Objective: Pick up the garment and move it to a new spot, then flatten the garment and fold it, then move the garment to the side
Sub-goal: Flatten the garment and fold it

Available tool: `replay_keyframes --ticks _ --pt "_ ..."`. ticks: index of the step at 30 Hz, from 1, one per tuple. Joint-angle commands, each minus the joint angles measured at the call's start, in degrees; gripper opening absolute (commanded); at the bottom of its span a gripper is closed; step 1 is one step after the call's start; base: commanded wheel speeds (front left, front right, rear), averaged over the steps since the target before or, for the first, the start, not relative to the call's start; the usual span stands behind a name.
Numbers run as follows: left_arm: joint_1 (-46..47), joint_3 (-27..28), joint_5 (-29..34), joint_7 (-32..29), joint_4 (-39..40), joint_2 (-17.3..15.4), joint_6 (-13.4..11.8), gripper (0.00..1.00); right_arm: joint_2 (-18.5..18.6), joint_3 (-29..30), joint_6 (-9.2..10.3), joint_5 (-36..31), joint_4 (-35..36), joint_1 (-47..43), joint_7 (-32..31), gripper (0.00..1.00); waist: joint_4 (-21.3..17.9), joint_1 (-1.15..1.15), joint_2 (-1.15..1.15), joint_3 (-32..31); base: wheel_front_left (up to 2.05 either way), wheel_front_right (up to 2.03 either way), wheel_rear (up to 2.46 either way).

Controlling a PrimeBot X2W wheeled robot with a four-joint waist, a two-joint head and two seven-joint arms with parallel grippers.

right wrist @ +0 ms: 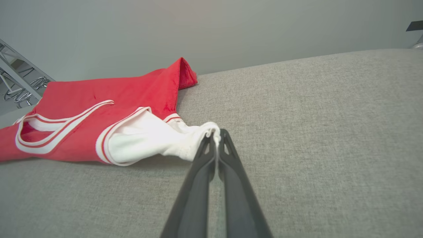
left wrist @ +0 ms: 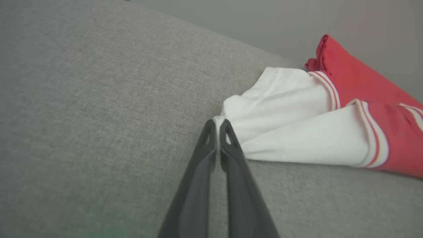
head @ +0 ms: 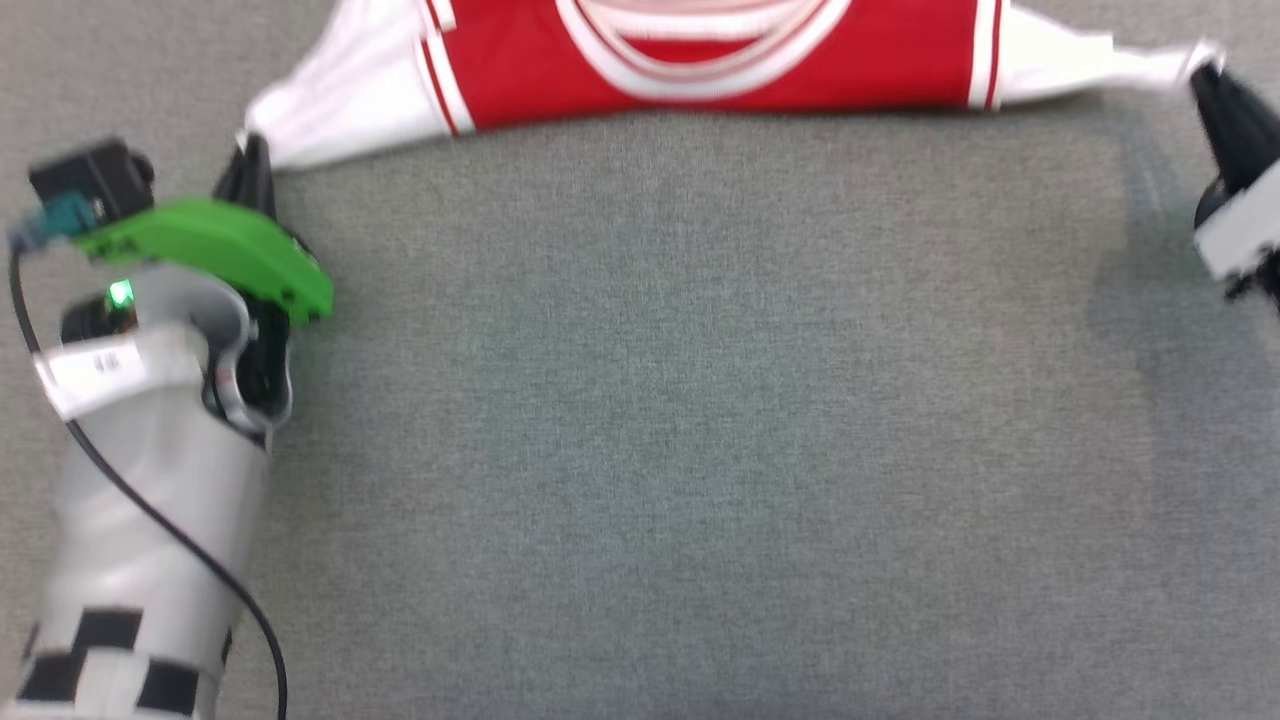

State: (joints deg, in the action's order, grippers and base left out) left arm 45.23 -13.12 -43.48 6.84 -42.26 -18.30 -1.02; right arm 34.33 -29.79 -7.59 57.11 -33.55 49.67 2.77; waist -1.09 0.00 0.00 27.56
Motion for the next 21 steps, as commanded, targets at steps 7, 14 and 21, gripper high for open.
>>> replay_keyframes --ticks 7,14,21 --pt "-15.4 0.4 -1.5 -0.1 10.1 -1.7 -2.4 0.0 1.4 2.5 0.1 1.3 3.8 -12.4 0.5 0.0 0.1 0.0 0.0 -9.7 0.0 0.0 0.0" --pt "-28.8 1.4 -2.4 -2.3 21.0 -4.1 -6.6 0.0 0.4 6.9 0.1 0.9 6.6 -24.3 -0.7 0.0 0.0 0.0 0.0 -15.3 0.0 0.0 0.0" --pt "-40.7 2.5 -4.0 -5.1 29.6 -5.5 -10.8 0.0 -2.9 12.4 0.1 -1.1 9.1 -36.9 -3.7 0.0 0.1 0.0 0.0 -19.9 0.0 0.0 0.0"
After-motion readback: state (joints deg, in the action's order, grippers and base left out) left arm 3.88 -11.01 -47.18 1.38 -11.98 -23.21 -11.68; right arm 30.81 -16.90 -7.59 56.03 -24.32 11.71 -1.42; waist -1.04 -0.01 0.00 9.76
